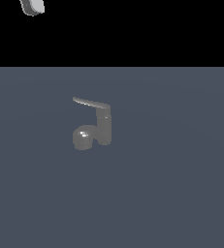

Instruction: Turn on the faucet by rotating a designated handle.

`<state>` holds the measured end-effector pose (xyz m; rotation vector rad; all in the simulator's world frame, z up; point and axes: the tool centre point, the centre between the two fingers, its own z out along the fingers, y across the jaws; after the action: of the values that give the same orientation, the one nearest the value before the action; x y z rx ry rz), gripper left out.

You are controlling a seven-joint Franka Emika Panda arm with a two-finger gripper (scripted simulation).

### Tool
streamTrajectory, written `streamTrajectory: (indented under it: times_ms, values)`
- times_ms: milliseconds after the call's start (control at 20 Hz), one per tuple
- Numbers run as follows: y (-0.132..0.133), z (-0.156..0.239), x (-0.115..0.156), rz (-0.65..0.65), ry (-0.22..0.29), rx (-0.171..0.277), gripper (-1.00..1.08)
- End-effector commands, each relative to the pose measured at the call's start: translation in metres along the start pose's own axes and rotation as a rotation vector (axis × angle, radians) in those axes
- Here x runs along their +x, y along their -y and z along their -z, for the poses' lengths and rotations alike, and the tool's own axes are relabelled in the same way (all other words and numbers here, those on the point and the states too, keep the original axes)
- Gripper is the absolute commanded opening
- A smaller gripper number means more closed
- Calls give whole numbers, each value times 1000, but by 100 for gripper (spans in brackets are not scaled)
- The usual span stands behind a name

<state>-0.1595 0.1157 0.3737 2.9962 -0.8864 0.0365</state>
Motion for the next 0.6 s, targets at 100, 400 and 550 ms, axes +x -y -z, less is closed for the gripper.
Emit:
streamTrajectory:
  times_ms: [100,400,550]
  values:
    - [20,-18,10,-95,4,2,-100]
    - [43,-42,26,-215,9,3,-100]
    - [54,-53,35,-274,11,4,-100]
